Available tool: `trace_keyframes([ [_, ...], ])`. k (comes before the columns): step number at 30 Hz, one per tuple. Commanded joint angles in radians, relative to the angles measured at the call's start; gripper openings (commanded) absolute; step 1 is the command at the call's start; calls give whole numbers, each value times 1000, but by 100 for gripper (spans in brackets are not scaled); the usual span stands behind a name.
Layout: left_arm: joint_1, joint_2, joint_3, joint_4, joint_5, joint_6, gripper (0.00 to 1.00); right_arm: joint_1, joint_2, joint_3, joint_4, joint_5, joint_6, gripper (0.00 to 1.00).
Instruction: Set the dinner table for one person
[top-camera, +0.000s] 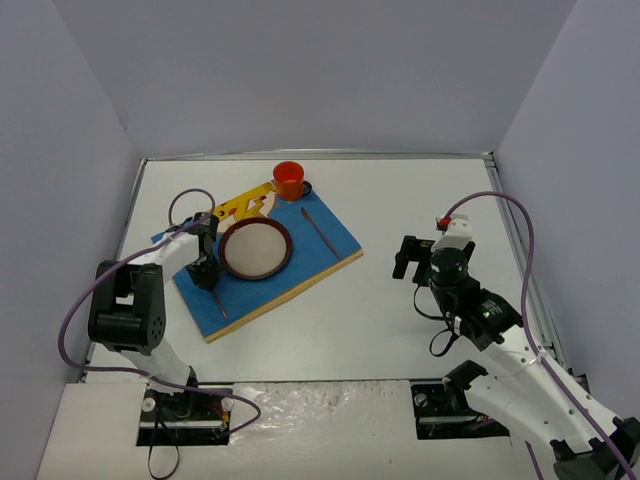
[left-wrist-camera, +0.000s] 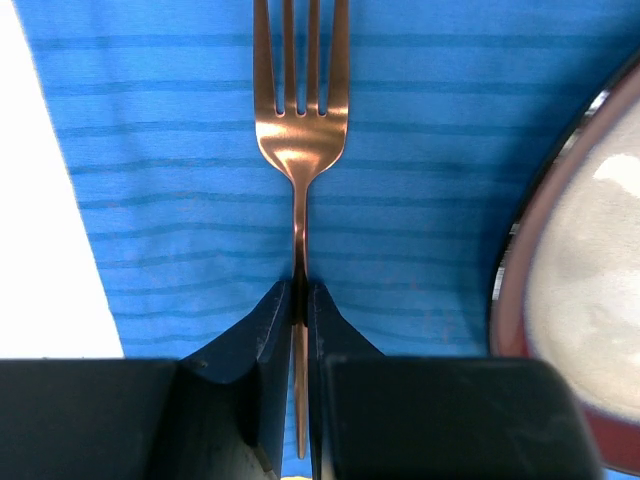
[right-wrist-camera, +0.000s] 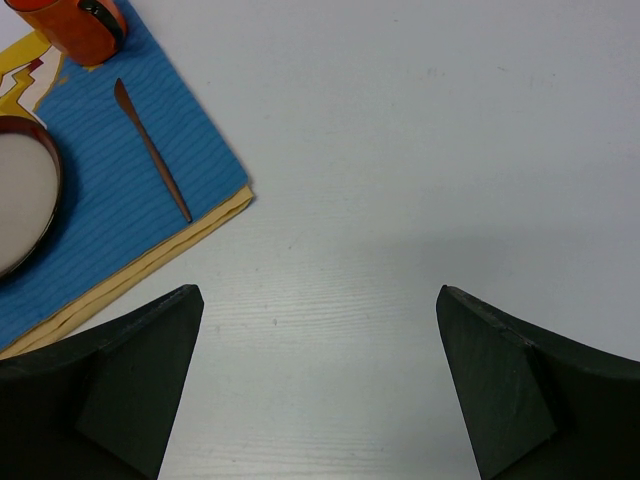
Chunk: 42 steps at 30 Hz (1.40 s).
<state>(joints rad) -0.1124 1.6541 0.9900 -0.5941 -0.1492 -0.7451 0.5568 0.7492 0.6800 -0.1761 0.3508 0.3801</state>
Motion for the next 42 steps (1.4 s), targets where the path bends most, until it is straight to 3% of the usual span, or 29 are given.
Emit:
trace_keyframes([
  [1, 34, -45, -38, 0, -3, 33, 0, -6, 13, -3, 67, 7, -10, 100],
  [20, 48, -91, -66, -9, -1, 62, 1, -6, 18, -6, 73, 0, -12, 100],
  [25, 53, -100, -68, -7, 3, 61, 23, -6, 16, -5, 73, -3, -14, 100],
  [33, 54, -113, -49, -35, -1, 56, 38, -6, 15, -2, 73, -7, -15, 100],
  [42, 54, -326, 64, -197, -21, 76, 53, -5, -25, 28, 73, -12, -18, 100],
])
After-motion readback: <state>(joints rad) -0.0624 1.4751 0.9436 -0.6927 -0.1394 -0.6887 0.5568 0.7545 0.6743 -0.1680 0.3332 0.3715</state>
